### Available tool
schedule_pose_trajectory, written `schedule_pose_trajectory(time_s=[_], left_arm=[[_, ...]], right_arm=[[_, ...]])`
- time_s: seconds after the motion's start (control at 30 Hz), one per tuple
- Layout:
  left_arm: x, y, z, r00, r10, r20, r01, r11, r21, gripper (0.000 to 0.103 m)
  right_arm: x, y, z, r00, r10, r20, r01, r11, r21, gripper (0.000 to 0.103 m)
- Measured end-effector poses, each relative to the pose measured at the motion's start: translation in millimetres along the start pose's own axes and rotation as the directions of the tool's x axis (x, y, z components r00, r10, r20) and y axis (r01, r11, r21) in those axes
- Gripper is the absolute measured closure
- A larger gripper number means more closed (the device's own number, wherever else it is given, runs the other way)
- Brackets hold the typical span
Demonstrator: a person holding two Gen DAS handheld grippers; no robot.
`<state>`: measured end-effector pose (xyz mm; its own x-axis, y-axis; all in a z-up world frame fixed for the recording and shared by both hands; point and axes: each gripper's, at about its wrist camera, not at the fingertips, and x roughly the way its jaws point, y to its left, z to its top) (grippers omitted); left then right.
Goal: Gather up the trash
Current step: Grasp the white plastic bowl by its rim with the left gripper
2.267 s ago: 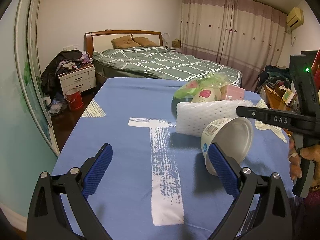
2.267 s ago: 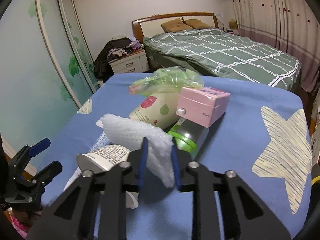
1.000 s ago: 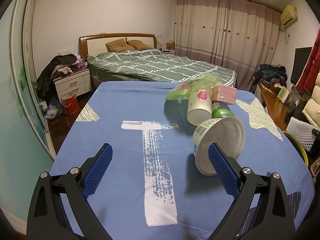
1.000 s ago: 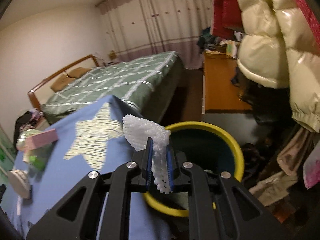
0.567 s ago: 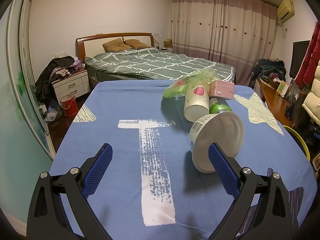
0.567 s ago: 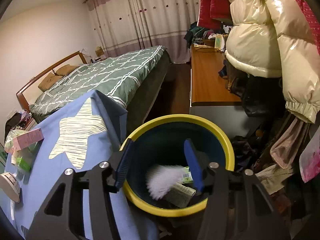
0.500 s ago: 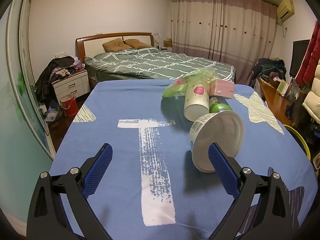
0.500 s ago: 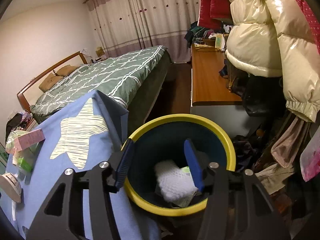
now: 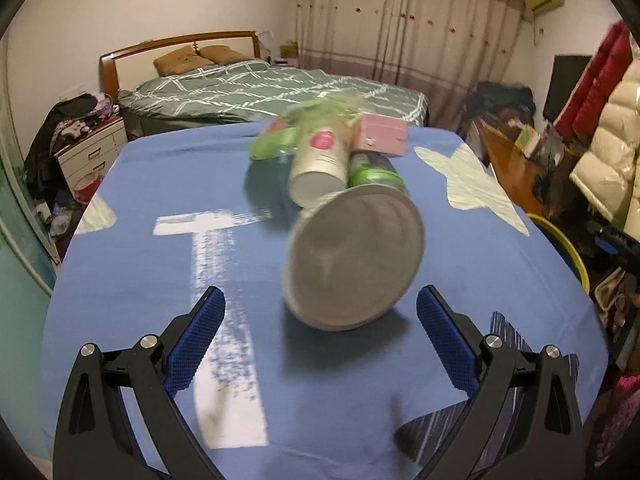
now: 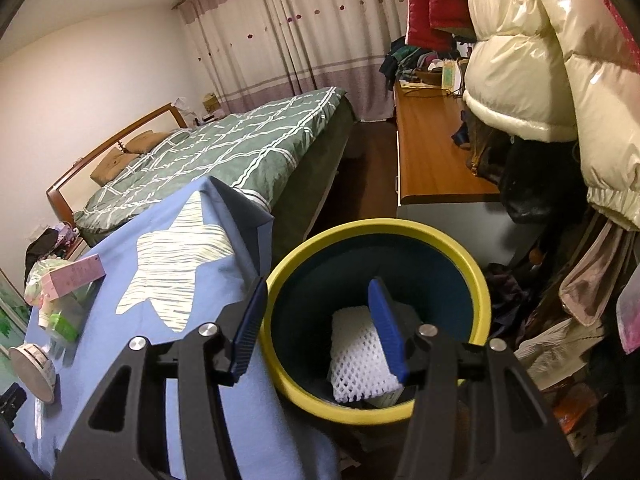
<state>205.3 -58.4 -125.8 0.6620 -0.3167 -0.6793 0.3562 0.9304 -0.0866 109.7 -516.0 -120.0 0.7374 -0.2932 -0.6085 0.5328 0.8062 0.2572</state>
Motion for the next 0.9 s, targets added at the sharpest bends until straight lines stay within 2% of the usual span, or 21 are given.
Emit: schedule_pose_trajectory(time_s=[0.2, 0.27, 0.37, 0.5, 0.67, 0.83, 0.9], left_arm=[[4.9, -19.2, 26.7, 0.999, 0.039, 0.015, -0.040, 0.998, 0.057, 0.008], [12.3, -20.7, 36.6, 0.997, 0.072, 0.012, -0.073, 0.995, 0.075, 0.008], [30.4, -11.4, 49.6, 0.996, 0.089, -0.021, -0.087, 0.994, 0.068, 0.008], [54.6, 12.3, 65.3, 0.993, 0.082, -0.091, -0.083, 0.996, -0.014, 0.008], [65.0, 37.3, 80.4, 0.989, 0.120, -0.085, -0.127, 0.989, -0.074, 0.008], [68.5, 80.6, 84.2, 0.987, 0.116, -0.110, -0.139, 0.964, -0.227, 0.008], [63.2, 92.2, 81.8, 0.987, 0.125, -0.104, -0.148, 0.955, -0.256, 0.008]], right_arm=[[1.3, 0.5, -1.7, 1.000, 0.014, -0.007, -0.014, 1.000, 0.004, 0.053], [2.5, -0.5, -2.3, 1.000, 0.019, -0.011, -0.019, 1.000, 0.007, 0.053], [3.0, -1.2, -2.3, 1.000, 0.022, -0.015, -0.022, 1.000, 0.010, 0.053], [3.6, -3.5, -1.1, 1.000, 0.021, -0.015, -0.020, 1.000, 0.019, 0.053], [6.2, -6.1, -1.4, 0.999, 0.030, -0.025, -0.029, 0.999, 0.026, 0.053], [5.9, -6.3, -2.4, 0.999, 0.035, -0.027, -0.034, 0.999, 0.027, 0.053], [6.6, -5.8, -2.3, 0.999, 0.035, -0.030, -0.035, 0.999, 0.026, 0.053]])
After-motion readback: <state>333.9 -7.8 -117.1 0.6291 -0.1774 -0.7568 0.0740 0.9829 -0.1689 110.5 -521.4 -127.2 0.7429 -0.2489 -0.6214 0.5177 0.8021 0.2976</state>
